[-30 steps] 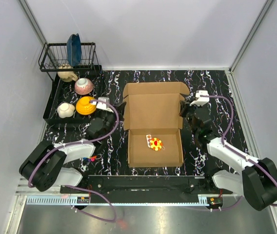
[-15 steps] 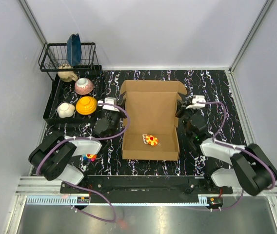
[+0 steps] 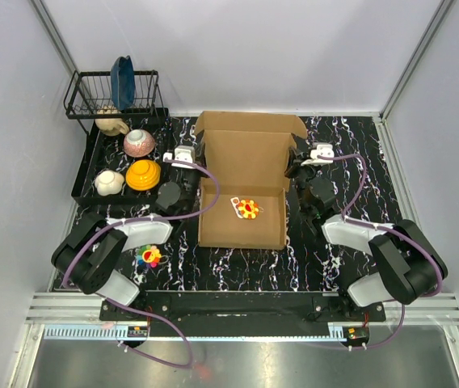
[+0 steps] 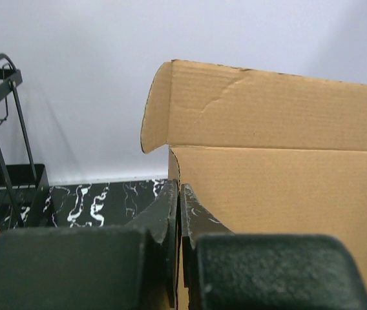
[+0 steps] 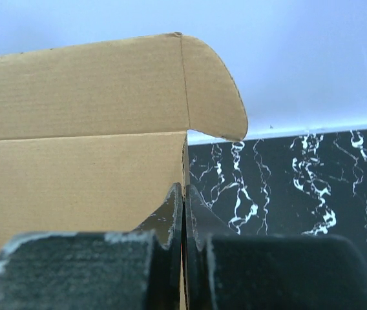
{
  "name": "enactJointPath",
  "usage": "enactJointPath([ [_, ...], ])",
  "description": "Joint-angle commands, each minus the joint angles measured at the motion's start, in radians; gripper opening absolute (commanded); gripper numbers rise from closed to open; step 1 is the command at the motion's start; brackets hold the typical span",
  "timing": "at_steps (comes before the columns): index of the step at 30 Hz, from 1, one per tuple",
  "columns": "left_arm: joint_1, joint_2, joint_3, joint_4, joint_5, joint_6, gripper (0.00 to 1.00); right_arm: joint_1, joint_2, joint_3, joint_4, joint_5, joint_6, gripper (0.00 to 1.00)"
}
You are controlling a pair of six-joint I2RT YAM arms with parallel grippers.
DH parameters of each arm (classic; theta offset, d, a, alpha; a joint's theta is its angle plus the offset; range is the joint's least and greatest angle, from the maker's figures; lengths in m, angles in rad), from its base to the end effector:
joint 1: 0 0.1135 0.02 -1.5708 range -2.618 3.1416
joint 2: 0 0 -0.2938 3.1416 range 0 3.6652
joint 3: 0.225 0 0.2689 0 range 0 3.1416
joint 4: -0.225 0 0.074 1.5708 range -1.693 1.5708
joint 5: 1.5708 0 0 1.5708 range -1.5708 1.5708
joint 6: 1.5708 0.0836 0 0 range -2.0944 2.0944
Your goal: Fold the paper box
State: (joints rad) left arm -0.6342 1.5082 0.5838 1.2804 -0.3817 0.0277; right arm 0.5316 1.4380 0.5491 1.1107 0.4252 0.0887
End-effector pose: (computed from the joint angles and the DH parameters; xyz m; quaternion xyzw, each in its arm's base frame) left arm 0.3000 -0.1820 0.2864 0.0348 0.5806 -0.1374 0.8018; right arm 0.3100 0.1423 0.2721 0.0267 0.6317 0.1075 0.7672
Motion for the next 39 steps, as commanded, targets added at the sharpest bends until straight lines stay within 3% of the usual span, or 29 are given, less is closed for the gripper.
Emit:
enactJointPath([
  [1,-0.007,0.006,0.071,0.385,0.09,-0.012,0.0,0.036,0.004,0.074,0.103,-0.068,-0.035,0.0],
  [16,-0.065,-0.039,-0.223,0.385,-0.016,-0.224,0.0,0.111,0.038,-0.118,0.204,0.006,0.039,0.0],
  [23,-0.094,-0.101,-0.249,0.385,0.013,-0.275,0.0,0.195,0.024,-0.193,0.247,0.06,0.048,0.0],
  [30,-0.215,-0.121,-0.285,0.385,0.014,-0.252,0.0,0.271,-0.002,-0.322,0.259,0.122,0.089,0.0],
  [39,-0.315,-0.201,-0.421,0.385,-0.043,-0.238,0.0,0.329,-0.229,-0.403,0.003,0.17,0.167,0.0],
])
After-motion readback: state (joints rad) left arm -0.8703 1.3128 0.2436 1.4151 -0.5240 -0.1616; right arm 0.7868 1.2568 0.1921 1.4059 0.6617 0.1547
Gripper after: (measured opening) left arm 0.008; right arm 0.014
